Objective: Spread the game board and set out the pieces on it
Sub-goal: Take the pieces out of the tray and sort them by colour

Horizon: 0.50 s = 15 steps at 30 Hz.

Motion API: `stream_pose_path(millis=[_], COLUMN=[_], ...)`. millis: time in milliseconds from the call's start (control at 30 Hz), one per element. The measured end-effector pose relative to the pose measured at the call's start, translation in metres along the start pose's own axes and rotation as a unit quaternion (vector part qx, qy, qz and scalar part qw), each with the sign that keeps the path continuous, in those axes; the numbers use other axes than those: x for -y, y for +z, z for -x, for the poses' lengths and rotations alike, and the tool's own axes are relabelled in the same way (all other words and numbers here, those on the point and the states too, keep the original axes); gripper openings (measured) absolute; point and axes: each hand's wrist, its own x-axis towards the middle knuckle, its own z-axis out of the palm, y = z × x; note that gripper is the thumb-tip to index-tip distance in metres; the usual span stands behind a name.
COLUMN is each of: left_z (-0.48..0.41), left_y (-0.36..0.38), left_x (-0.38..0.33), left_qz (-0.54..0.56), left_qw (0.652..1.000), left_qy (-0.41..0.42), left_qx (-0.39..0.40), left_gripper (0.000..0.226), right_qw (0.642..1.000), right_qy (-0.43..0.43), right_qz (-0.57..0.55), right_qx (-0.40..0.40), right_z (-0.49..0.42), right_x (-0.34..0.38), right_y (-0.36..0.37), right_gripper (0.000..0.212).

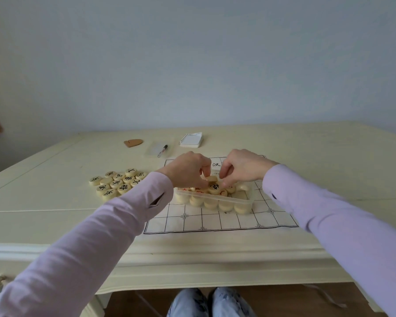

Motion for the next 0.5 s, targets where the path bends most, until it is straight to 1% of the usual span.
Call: stream_pose_path(millis=[133, 200, 267, 400, 500], left_z=[0.004, 0.004, 0.004, 0.004, 0.003], left_y=[-0.003, -0.005, -0.004, -0.002, -0.002], left_x=[-0.001, -0.001, -0.001, -0.001, 0.002], left_qz=[0.013, 0.021, 0.021, 0.023, 0.023], left_qw=[0.999, 0.999, 0.999, 0.999, 0.999], left_qy=[0.002, 0.003, 0.010, 0.025, 0.022], left_qx=[0.030, 0.039, 0.043, 0.025, 0.004], left_gripper=[0.018, 0.017, 0.018, 0.015, 0.013], right_qw=[0.999, 0.998, 0.996, 0.991, 0.988], right_qy=[0.006, 0.010, 0.020, 0.039, 0.051], right_qz=[-0.033, -0.055, -0.081, -0.115, -0.107], right_qx=[0.028, 0.029, 0.028, 0.064, 0.098], right_z=[-0.006, -0.007, -0.007, -0.007, -0.008], right_x=[0.010, 0.014, 0.016, 0.017, 0.016], right_y=[0.015, 0.019, 0.021, 0.017, 0.014], right_gripper=[0.036, 0.042, 0.043, 0.042, 0.043])
